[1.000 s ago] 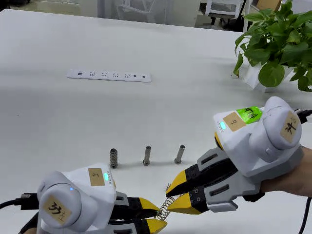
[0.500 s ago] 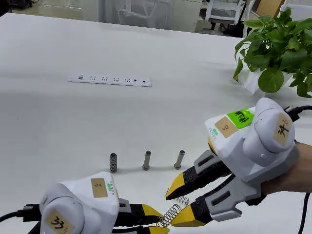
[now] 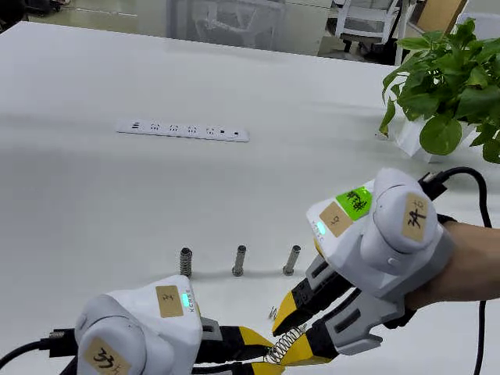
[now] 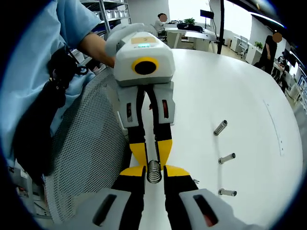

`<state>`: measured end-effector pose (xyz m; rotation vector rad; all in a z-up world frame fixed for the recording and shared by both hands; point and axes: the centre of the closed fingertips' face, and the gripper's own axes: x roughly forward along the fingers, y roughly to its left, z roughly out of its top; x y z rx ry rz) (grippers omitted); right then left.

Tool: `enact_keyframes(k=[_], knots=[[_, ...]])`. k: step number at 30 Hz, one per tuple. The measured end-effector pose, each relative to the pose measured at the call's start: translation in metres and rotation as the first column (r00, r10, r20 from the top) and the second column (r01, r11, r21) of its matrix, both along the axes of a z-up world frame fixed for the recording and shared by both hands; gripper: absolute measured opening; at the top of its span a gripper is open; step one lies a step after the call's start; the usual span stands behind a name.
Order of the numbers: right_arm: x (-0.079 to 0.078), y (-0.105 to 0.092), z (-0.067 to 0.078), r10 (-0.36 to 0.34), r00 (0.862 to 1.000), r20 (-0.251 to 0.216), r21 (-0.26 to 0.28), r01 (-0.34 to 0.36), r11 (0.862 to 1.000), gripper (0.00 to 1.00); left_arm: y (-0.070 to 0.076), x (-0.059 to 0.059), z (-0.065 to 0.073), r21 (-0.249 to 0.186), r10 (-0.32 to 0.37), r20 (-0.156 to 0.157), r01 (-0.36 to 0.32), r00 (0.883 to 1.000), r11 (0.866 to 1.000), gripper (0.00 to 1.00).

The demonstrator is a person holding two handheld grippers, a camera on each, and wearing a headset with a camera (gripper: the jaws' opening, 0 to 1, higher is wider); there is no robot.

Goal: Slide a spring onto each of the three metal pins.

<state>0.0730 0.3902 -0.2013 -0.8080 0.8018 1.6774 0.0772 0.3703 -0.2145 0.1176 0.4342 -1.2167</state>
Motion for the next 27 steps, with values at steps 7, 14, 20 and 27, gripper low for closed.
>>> enact_keyframes(k=[7,14,20,27], knots=[[0.0003,0.0008,-0.0026,0.001,1.000,-0.016,-0.007,-0.001,1.000,0.14,0.0003,0.0023,0.0014,-0.013,0.010,-0.003,-0.010,1.000,1.000,0.09],[-0.0009,0.0028,-0.0027,0.005,1.000,-0.020,-0.008,-0.005,1.000,0.13,-0.0005,0.0030,0.0016,-0.013,0.007,0.001,-0.007,1.000,1.000,0.09],[-0.0013,0.0015,-0.0032,0.011,1.000,-0.016,-0.019,-0.012,1.000,0.13,-0.0005,0.0027,0.0017,-0.014,0.007,0.000,-0.007,1.000,1.000,0.09],[-0.0021,-0.0010,-0.0059,0.022,1.000,-0.011,-0.037,-0.022,0.999,0.13,-0.0005,0.0023,0.0002,-0.007,0.011,0.004,-0.011,1.000,1.000,0.10]])
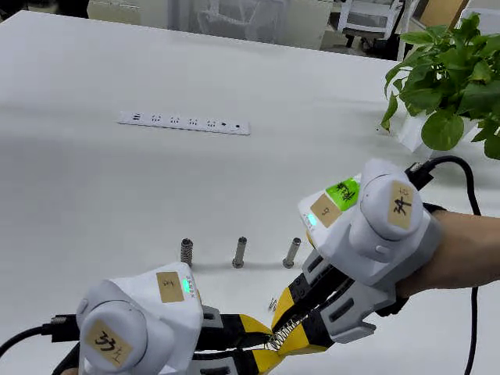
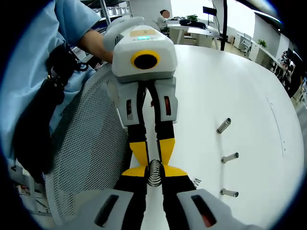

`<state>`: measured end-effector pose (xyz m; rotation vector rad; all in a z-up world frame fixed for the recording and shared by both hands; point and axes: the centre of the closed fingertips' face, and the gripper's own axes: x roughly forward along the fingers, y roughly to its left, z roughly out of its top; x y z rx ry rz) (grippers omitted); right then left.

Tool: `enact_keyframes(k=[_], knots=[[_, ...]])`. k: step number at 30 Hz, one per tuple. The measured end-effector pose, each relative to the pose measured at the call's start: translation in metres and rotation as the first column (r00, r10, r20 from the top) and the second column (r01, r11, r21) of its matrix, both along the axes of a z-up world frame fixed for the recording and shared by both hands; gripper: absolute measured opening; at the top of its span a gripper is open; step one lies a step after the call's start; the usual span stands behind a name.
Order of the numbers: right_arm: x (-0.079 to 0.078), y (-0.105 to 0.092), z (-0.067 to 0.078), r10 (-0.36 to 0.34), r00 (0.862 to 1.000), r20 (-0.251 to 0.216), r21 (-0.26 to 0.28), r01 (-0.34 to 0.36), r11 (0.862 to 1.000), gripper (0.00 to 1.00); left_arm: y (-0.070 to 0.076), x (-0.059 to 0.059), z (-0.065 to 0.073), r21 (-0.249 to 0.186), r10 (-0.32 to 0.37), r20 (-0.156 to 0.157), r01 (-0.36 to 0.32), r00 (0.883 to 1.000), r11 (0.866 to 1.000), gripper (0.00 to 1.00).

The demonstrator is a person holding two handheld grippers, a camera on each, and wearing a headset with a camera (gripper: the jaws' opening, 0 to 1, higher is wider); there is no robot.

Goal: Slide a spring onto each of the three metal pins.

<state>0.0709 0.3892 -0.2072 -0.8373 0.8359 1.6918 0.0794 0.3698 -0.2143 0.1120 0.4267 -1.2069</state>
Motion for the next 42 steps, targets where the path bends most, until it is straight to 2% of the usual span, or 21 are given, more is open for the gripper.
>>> enact_keyframes(k=[7,12,15,17,19,22,24,27,28,30,31,34,35,37,38,40,42], knots=[[0.001,0.000,0.000,0.002,1.000,0.002,-0.001,-0.002,1.000,0.12,0.000,0.001,0.000,0.000,0.012,0.002,-0.012,1.000,1.000,0.10],[0.003,0.002,-0.001,0.005,1.000,0.009,-0.002,-0.005,1.000,0.12,0.002,0.003,0.000,0.010,0.026,0.022,-0.027,0.999,1.000,0.10],[0.010,0.005,0.000,0.007,1.000,0.030,0.004,-0.007,1.000,0.12,0.007,0.009,0.001,0.011,0.067,0.040,-0.067,0.997,0.998,0.11],[0.014,0.007,0.001,0.000,1.000,0.031,0.009,0.000,1.000,0.12,0.010,0.012,0.002,0.011,0.086,0.040,-0.086,0.996,0.996,0.11],[0.019,0.008,0.001,0.000,0.999,0.048,0.011,-0.001,1.000,0.12,0.015,0.016,-0.001,0.028,0.111,0.043,-0.113,0.993,0.993,0.12],[0.025,0.009,0.001,0.004,0.998,0.062,0.008,-0.005,1.000,0.12,0.024,0.022,-0.005,0.038,0.157,0.041,-0.158,0.987,0.987,0.21],[0.028,0.009,0.000,0.007,0.998,0.065,0.003,-0.007,1.000,0.12,0.031,0.027,-0.005,0.029,0.199,0.045,-0.200,0.979,0.979,0.27],[0.033,0.009,0.000,0.018,0.997,0.075,-0.006,-0.017,1.000,0.12,0.042,0.031,-0.006,0.033,0.254,0.028,-0.254,0.967,0.967,0.33],[0.035,0.010,0.000,0.019,0.997,0.079,-0.005,-0.019,1.000,0.12,0.044,0.031,-0.006,0.033,0.259,0.031,-0.260,0.965,0.965,0.34],[0.042,0.010,0.001,0.014,0.996,0.086,-0.001,-0.014,1.000,0.12,0.051,0.033,-0.007,0.025,0.297,0.018,-0.297,0.955,0.954,0.35],[0.046,0.010,0.000,0.007,0.996,0.094,-0.002,-0.007,1.000,0.12,0.056,0.033,-0.008,0.030,0.313,0.022,-0.314,0.949,0.949,0.35],[0.055,0.011,0.000,0.007,0.994,0.109,-0.005,-0.007,1.000,0.12,0.066,0.037,-0.011,0.037,0.363,0.013,-0.363,0.932,0.931,0.43],[0.058,0.010,0.000,0.010,0.993,0.114,-0.010,-0.009,1.000,0.12,0.071,0.039,-0.012,0.043,0.390,0.010,-0.390,0.921,0.920,0.46],[0.062,0.009,-0.001,0.018,0.992,0.121,-0.023,-0.015,1.000,0.12,0.075,0.040,-0.012,0.045,0.407,0.018,-0.408,0.913,0.912,0.51],[0.068,0.007,-0.002,0.019,0.991,0.133,-0.034,-0.014,0.999,0.12,0.081,0.043,-0.011,0.045,0.442,0.016,-0.443,0.897,0.896,0.52],[0.073,0.005,-0.002,0.020,0.990,0.138,-0.044,-0.014,0.999,0.12,0.084,0.044,-0.010,0.036,0.452,0.007,-0.452,0.892,0.891,0.56],[0.078,0.003,-0.002,0.022,0.989,0.147,-0.056,-0.014,0.998,0.12,0.087,0.045,-0.011,0.049,0.464,0.006,-0.464,0.886,0.885,0.59]])
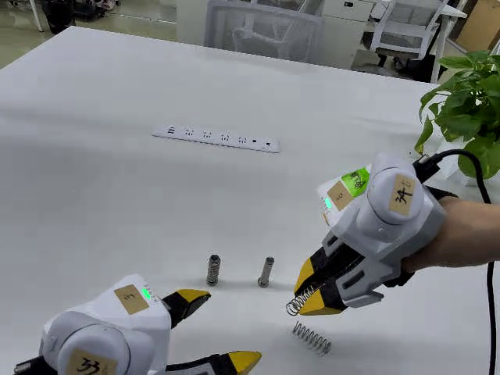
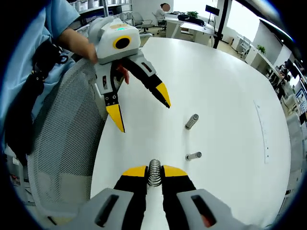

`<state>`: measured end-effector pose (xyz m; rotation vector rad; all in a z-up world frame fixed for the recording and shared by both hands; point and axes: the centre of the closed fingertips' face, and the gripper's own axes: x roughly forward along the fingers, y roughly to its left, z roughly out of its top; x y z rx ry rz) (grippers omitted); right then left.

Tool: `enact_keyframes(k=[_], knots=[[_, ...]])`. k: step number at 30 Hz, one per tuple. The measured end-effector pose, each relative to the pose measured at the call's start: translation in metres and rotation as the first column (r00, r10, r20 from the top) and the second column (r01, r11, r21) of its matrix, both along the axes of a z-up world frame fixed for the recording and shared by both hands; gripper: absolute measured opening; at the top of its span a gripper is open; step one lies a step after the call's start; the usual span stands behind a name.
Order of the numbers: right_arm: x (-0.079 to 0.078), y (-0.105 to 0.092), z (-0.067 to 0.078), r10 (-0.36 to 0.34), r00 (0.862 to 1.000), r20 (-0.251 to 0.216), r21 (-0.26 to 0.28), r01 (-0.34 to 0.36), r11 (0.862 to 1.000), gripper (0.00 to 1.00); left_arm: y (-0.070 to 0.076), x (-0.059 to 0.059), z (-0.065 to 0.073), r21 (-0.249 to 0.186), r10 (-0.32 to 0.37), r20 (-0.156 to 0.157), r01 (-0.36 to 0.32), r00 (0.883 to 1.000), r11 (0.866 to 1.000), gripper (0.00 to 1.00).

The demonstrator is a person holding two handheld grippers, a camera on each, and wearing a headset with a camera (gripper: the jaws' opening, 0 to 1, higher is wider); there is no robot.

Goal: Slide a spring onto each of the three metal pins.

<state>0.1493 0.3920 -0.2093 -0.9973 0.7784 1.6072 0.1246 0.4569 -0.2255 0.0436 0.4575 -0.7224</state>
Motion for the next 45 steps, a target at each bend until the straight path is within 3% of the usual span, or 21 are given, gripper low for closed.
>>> enact_keyframes(k=[3,7,14,19,23,30,36,45], knots=[[0.008,-0.003,-0.002,0.007,1.000,0.019,-0.024,-0.006,1.000,0.13,0.007,0.004,0.002,0.000,0.040,0.017,-0.040,0.999,0.999,0.65],[0.015,-0.001,-0.002,-0.004,1.000,0.008,-0.022,0.004,1.000,0.13,0.019,0.009,0.004,-0.013,0.099,0.025,-0.098,0.995,0.995,0.77],[0.030,0.003,-0.001,0.008,1.000,0.030,-0.050,-0.007,0.999,0.13,0.033,0.013,0.001,-0.011,0.151,0.013,-0.151,0.988,0.988,0.89],[0.041,0.007,0.000,0.017,0.998,0.059,-0.077,-0.013,0.997,0.13,0.030,0.009,-0.008,-0.006,0.139,-0.020,-0.140,0.990,0.990,1.00],[0.050,0.008,0.002,0.040,0.996,0.086,-0.105,-0.031,0.994,0.13,0.026,0.006,-0.012,0.018,0.112,-0.027,-0.112,0.993,0.994,1.00],[0.059,0.011,-0.002,0.069,0.992,0.110,-0.163,-0.051,0.985,0.13,0.029,0.007,-0.013,0.011,0.125,-0.030,-0.125,0.992,0.992,1.00],[0.059,0.017,-0.003,0.099,0.990,0.103,-0.196,-0.078,0.977,0.13,0.029,0.006,-0.013,-0.002,0.125,-0.031,-0.125,0.992,0.992,1.00],[0.065,0.022,-0.006,0.138,0.984,0.110,-0.222,-0.111,0.969,0.13,0.023,0.001,-0.017,0.014,0.091,-0.037,-0.091,0.995,0.996,1.00]])
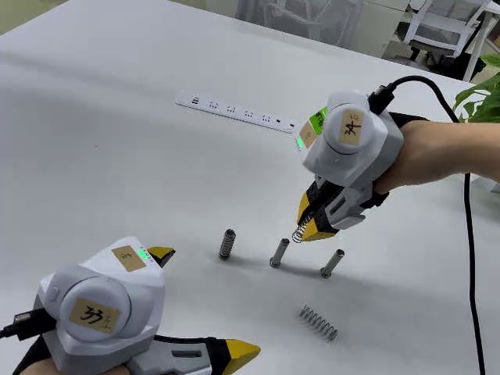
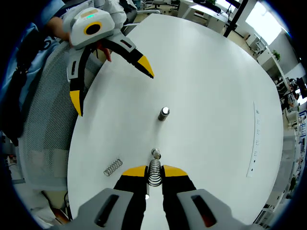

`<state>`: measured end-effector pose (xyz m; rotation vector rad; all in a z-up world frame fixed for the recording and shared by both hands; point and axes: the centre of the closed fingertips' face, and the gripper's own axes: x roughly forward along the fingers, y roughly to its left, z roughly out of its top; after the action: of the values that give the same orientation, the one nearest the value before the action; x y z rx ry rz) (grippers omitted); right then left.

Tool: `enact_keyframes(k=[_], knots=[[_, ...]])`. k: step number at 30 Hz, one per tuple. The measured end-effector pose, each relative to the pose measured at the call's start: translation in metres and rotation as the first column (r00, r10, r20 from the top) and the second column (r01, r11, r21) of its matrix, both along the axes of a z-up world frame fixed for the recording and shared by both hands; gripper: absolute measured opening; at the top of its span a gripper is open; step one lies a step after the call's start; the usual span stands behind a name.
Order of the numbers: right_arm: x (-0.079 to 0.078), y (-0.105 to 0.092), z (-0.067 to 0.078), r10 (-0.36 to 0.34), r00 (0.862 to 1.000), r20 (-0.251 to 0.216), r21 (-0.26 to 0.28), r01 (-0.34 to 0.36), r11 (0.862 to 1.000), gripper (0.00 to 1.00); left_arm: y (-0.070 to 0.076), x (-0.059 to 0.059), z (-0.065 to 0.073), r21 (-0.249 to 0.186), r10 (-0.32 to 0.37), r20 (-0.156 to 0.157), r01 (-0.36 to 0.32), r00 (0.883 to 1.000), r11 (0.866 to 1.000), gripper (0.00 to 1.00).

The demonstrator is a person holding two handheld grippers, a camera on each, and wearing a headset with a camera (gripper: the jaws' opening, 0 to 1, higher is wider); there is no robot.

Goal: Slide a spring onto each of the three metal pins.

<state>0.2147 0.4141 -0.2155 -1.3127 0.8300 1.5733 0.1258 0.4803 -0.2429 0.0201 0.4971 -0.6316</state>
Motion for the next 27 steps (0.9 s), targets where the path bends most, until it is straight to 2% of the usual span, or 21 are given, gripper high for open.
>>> enact_keyframes(k=[4,15,19,27], knots=[[0.001,0.002,-0.004,0.012,1.000,-0.002,-0.018,-0.012,1.000,0.13,-0.003,0.000,0.002,-0.009,-0.012,0.009,0.012,1.000,1.000,1.00],[0.001,0.011,-0.010,0.054,0.999,0.005,-0.049,-0.054,0.997,0.13,-0.003,0.000,-0.001,-0.001,-0.017,-0.002,0.017,1.000,1.000,1.00],[0.002,0.007,-0.012,0.076,0.997,0.009,-0.079,-0.075,0.994,0.13,-0.004,-0.001,-0.002,-0.003,-0.023,-0.004,0.023,1.000,1.000,1.00],[0.003,0.009,-0.013,0.083,0.997,0.000,-0.088,-0.082,0.993,0.13,-0.006,0.000,-0.004,0.005,-0.035,-0.008,0.035,0.999,0.999,1.00]])
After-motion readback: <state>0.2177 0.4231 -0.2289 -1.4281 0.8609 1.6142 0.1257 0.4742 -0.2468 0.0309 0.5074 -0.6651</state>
